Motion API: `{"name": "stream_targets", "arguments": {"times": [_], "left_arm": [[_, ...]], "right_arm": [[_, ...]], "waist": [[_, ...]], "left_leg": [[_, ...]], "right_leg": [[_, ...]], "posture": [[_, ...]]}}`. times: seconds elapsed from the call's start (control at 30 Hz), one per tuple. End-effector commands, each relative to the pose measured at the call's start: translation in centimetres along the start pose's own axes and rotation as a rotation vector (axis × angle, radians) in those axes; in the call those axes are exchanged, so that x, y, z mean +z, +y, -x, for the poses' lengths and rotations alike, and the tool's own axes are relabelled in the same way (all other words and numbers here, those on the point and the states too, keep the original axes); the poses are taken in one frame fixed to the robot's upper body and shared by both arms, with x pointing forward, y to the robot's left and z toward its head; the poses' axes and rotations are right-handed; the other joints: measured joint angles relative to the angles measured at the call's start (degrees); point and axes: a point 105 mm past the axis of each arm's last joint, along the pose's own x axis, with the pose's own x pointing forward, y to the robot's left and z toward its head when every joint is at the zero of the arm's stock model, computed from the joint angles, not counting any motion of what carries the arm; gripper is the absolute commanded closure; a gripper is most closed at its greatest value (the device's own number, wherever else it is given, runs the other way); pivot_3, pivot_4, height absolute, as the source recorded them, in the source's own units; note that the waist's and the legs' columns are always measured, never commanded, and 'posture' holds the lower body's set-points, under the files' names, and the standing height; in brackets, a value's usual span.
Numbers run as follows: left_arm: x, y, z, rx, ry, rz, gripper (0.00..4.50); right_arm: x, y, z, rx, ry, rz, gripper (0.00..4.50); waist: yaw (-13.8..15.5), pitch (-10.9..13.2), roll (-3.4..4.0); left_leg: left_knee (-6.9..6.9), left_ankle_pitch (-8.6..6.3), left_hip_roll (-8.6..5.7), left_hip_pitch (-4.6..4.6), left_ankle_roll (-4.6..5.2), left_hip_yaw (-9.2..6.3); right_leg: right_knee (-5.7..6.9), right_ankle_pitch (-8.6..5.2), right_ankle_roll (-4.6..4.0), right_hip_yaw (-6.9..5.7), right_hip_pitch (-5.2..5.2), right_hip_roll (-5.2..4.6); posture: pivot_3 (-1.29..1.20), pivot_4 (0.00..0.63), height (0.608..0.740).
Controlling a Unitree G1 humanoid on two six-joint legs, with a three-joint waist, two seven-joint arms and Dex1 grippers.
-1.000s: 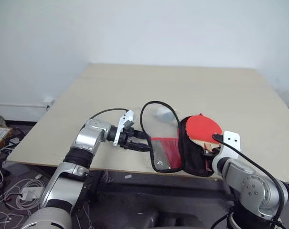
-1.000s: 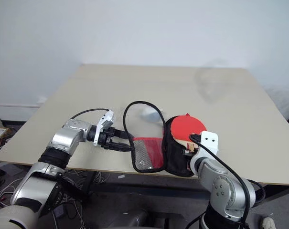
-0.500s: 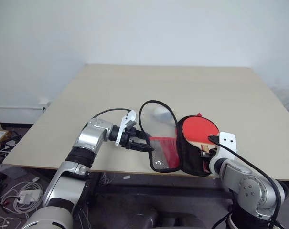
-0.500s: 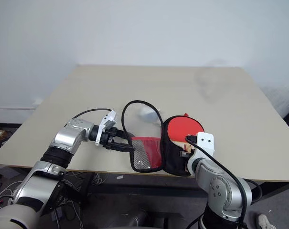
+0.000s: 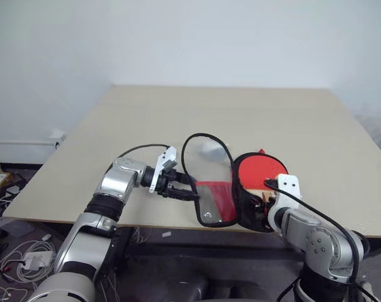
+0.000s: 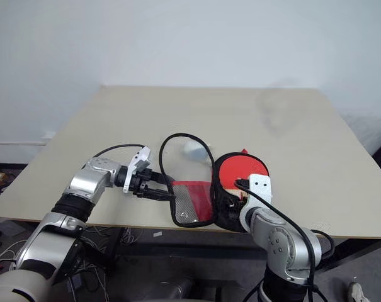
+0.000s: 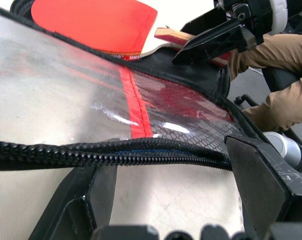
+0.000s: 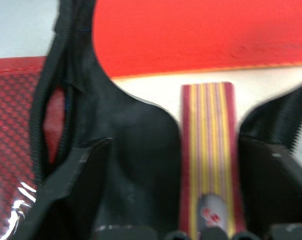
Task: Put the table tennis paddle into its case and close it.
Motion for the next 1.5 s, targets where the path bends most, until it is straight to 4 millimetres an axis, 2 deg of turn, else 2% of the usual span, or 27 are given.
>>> {"name": "stream_targets", "arguments": {"times": [0.03, 0.13, 0.33, 0.53, 0.6, 0.7, 0.8, 0.93, 1.0, 1.13, 1.3, 1.5], "left_arm": [[1.4, 0.2, 0.0, -0.006, -0.007, -0.062, 0.93], [1.8, 0.2, -0.3, -0.013, -0.010, -0.067, 0.93], [2.7, 0.0, -0.8, -0.029, -0.014, -0.082, 0.93], [3.0, 0.3, -0.6, -0.026, -0.011, -0.085, 0.93], [2.9, 0.4, -0.5, -0.022, -0.010, -0.084, 0.93], [3.0, 0.3, -0.6, -0.022, -0.011, -0.085, 0.93], [3.5, 0.1, -0.8, -0.029, -0.020, -0.089, 0.93], [5.0, -0.6, -1.8, -0.069, -0.046, -0.110, 0.93], [5.7, -1.1, -2.4, -0.097, -0.058, -0.117, 0.93], [7.4, -1.8, -4.3, -0.158, -0.098, -0.139, 0.93], [9.2, -3.1, -6.9, -0.249, -0.154, -0.173, 0.93], [11.0, -3.4, -10.7, -0.261, -0.252, -0.111, 0.93]], "right_arm": [[3.0, 3.5, 1.5, 0.175, -0.147, -0.018, 0.03], [3.8, 3.2, 2.4, 0.209, -0.183, -0.007, 0.03], [2.9, 0.7, 2.7, 0.204, -0.156, -0.006, 0.03], [0.8, 0.5, 3.2, 0.284, -0.084, 0.042, 0.03], [0.9, 0.7, 3.4, 0.290, -0.092, 0.064, 0.03], [3.0, -0.2, 4.2, 0.249, -0.181, 0.077, 0.03], [6.5, -1.6, 5.6, 0.200, -0.358, 0.085, 0.03], [13.6, -4.4, 10.5, 0.161, -0.764, 0.012, 0.03], [15.2, -5.1, 12.2, 0.175, -0.869, -0.008, 0.03], [15.7, -6.1, 12.7, 0.139, -0.889, 0.014, 0.03], [15.0, -7.7, 11.2, 0.052, -0.846, -0.012, 0.03], [14.9, -8.5, 10.6, 0.013, -0.879, -0.081, 0.03]], "waist": [[0.0, 0.0, 0.00], [0.0, 0.0, 0.00], [0.0, 0.0, -0.03], [-0.1, 0.0, -0.05], [-0.4, 0.0, -0.05], [-0.5, 0.0, -0.05], [-0.5, 0.0, -0.05], [-0.1, 0.1, -0.08], [0.0, 0.1, -0.10], [0.0, 0.0, -0.22], [-0.1, 0.0, -0.20], [0.0, 0.1, -0.19]], "left_leg": [[0.00, 0.00, 0.00, 0.00, 0.00, 0.00], [0.00, 0.00, 0.00, -0.01, 0.00, -0.01], [0.00, -0.01, 0.00, -0.03, 0.01, -0.02], [0.01, -0.17, 0.02, -0.04, 0.27, -0.04], [0.01, -0.19, 0.04, -0.04, 0.31, -0.04], [0.01, -0.20, 0.04, -0.04, 0.31, -0.06], [0.04, -0.19, 0.02, -0.05, 0.31, -0.04], [0.10, -0.21, 0.01, -0.11, 0.34, -0.06], [0.14, -0.21, 0.01, -0.12, 0.34, -0.05], [0.15, -0.24, 0.02, -0.12, 0.39, -0.10], [0.33, -0.23, 0.02, -0.14, 0.38, -0.07], [0.45, -0.25, 0.02, -0.14, 0.41, -0.10]], "right_leg": [[0.00, 0.00, 0.00, 0.00, 0.00, 0.00], [0.00, 0.00, 0.00, 0.00, -0.03, 0.00], [-0.03, 0.00, 0.00, -0.01, -0.02, 0.00], [-0.03, 0.00, 0.00, -0.02, -0.01, -0.02], [-0.01, 0.00, 0.00, -0.04, -0.01, -0.02], [-0.02, 0.00, 0.00, -0.04, -0.01, -0.02], [-0.03, 0.00, 0.00, -0.03, 0.00, -0.02], [-0.08, 0.01, 0.02, -0.10, 0.03, -0.05], [-0.08, 0.01, 0.02, -0.13, 0.05, -0.05], [-0.15, 0.01, 0.02, -0.19, 0.10, -0.06], [-0.09, 0.01, 0.03, -0.17, 0.13, -0.07], [-0.04, 0.00, 0.04, -0.22, 0.20, -0.07]], "posture": [[0.00, 0.000, 0.740], [0.00, 0.000, 0.740], [0.00, 0.000, 0.740], [0.00, 0.000, 0.740], [0.00, 0.000, 0.740], [0.00, 0.000, 0.740], [0.00, 0.000, 0.740], [0.00, 0.000, 0.740], [0.00, 0.000, 0.740], [0.00, 0.000, 0.740], [0.00, 0.000, 0.740], [0.00, 0.000, 0.740]]}}
